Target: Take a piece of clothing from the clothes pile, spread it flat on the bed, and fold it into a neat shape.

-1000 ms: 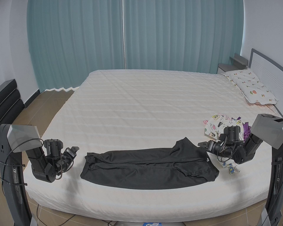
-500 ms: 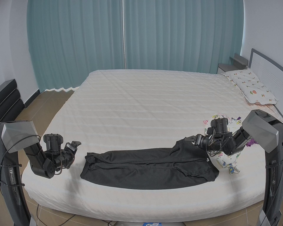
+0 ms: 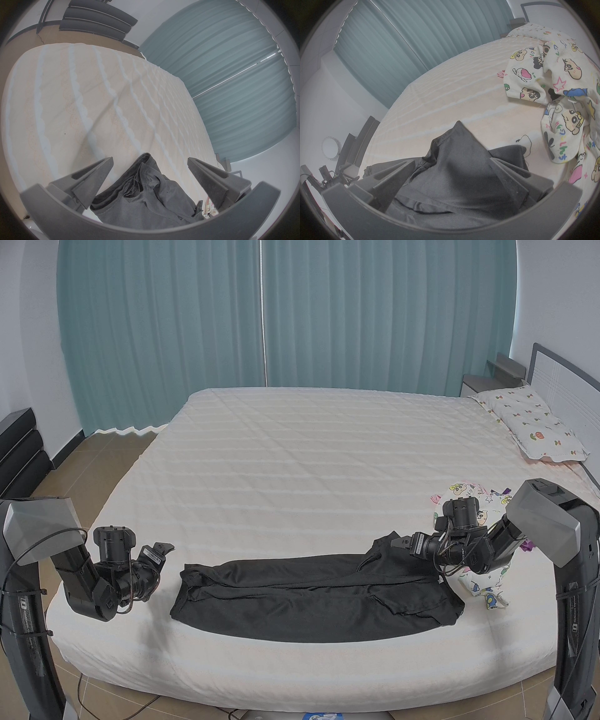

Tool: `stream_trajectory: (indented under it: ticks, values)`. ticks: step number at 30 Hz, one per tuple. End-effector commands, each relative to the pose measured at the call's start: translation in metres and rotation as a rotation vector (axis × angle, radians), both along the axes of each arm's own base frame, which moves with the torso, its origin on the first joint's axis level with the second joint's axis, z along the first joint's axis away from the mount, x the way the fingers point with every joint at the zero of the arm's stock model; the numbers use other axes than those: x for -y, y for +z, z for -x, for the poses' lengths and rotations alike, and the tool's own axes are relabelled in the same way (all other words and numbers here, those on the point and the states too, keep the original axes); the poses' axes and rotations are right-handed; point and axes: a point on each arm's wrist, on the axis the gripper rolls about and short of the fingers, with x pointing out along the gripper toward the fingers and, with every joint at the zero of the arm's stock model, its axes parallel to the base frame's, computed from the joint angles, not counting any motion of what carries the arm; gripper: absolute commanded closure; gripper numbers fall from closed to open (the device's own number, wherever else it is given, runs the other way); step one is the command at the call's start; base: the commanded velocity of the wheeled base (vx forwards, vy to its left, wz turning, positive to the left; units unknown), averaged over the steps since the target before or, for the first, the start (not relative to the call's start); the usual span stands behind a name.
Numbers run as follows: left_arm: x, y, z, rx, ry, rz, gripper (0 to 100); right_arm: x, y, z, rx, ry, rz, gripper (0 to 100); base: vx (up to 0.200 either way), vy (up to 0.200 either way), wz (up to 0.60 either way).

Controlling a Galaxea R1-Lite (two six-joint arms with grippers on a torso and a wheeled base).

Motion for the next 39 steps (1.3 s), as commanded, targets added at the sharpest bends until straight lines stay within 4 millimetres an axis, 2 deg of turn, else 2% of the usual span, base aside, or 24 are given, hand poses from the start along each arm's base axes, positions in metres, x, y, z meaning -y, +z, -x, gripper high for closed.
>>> stream_trajectory:
  ticks: [1, 7, 8, 15, 22, 28, 29, 39]
  values:
    - [0.002, -0.001, 0.000, -0.002, -0.004, 0.000, 0, 0.001, -0.008, -0.002, -0.012, -0.006, 0.011, 0, 0.000, 0.000, 0.00]
    - [0.002, 0.000, 0.000, 0.001, -0.002, -0.002, 0, 0.001, -0.011, 0.000, -0.025, -0.004, 0.013, 0, 0.000, 0.000, 0.00]
    - [0.002, 0.000, 0.000, 0.001, -0.002, -0.002, 0, 0.001, -0.012, 0.001, -0.028, -0.004, 0.014, 100, 0.000, 0.000, 0.00]
    - [0.002, -0.001, 0.000, 0.000, 0.000, -0.005, 0, 0.003, -0.012, 0.004, -0.035, -0.003, 0.025, 100, 0.000, 0.000, 0.00]
    - [0.002, -0.001, 0.000, -0.002, 0.000, -0.005, 0, 0.017, -0.008, 0.008, -0.039, -0.028, 0.033, 100, 0.000, 0.000, 0.00]
    - [0.002, -0.001, 0.000, -0.002, 0.001, -0.006, 0, 0.016, -0.009, 0.006, -0.044, -0.035, 0.045, 100, 0.000, 0.000, 0.00]
    - [0.002, -0.001, 0.000, -0.002, 0.001, -0.006, 0, 0.016, -0.010, 0.006, -0.058, -0.032, 0.046, 0, 0.000, 0.000, 0.00]
    - [0.003, -0.001, 0.000, -0.003, -0.001, -0.007, 0, 0.013, -0.016, 0.001, -0.066, -0.051, 0.023, 0, 0.000, 0.000, 0.00]
